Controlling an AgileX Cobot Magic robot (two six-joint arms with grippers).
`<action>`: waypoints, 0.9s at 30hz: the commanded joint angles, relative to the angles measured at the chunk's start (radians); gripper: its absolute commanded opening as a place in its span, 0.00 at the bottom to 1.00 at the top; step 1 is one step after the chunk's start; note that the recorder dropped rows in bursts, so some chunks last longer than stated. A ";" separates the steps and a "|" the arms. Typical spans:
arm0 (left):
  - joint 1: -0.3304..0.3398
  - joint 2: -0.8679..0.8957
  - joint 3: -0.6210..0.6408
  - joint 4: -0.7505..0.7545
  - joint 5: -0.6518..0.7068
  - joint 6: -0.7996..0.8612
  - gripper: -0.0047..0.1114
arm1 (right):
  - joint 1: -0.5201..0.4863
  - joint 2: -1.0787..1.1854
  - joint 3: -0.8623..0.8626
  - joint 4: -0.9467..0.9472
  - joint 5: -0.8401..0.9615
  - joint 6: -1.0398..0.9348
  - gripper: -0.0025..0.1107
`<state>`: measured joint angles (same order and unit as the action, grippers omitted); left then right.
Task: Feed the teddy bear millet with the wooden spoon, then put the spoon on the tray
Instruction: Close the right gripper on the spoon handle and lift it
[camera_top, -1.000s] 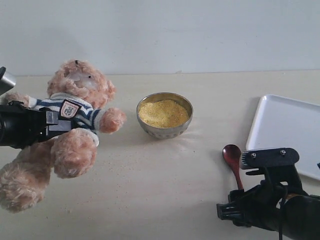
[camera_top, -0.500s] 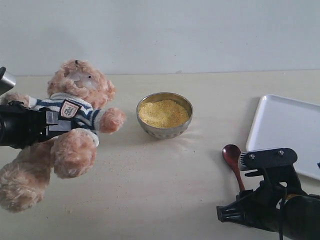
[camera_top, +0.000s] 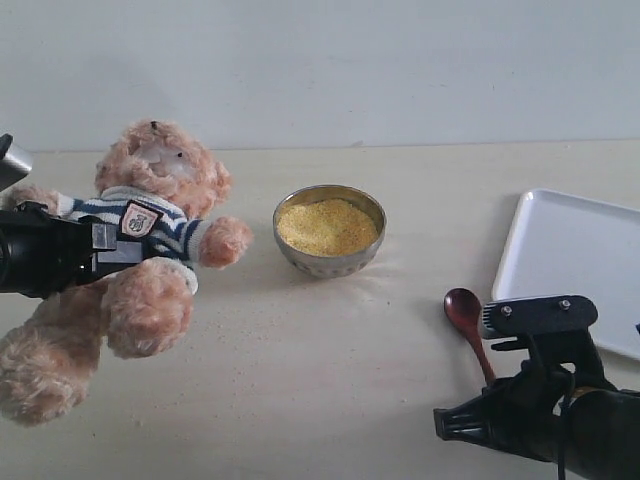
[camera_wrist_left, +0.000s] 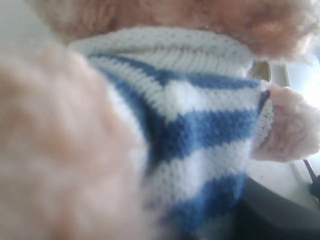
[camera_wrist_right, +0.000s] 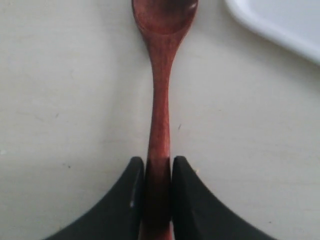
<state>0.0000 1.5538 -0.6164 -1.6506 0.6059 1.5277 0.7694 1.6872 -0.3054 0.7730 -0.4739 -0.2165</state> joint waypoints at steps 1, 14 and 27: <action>0.002 -0.007 0.001 -0.005 0.019 -0.003 0.08 | -0.004 -0.003 0.001 0.004 0.006 -0.030 0.02; 0.002 -0.007 0.001 -0.005 0.019 -0.001 0.08 | -0.004 -0.055 0.001 -0.028 -0.061 -0.075 0.02; 0.002 -0.007 0.001 -0.007 0.019 -0.001 0.08 | -0.004 -0.423 -0.009 -0.119 -0.086 -0.632 0.02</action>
<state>0.0000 1.5538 -0.6164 -1.6506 0.6059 1.5277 0.7694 1.3231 -0.3036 0.6831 -0.5322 -0.6471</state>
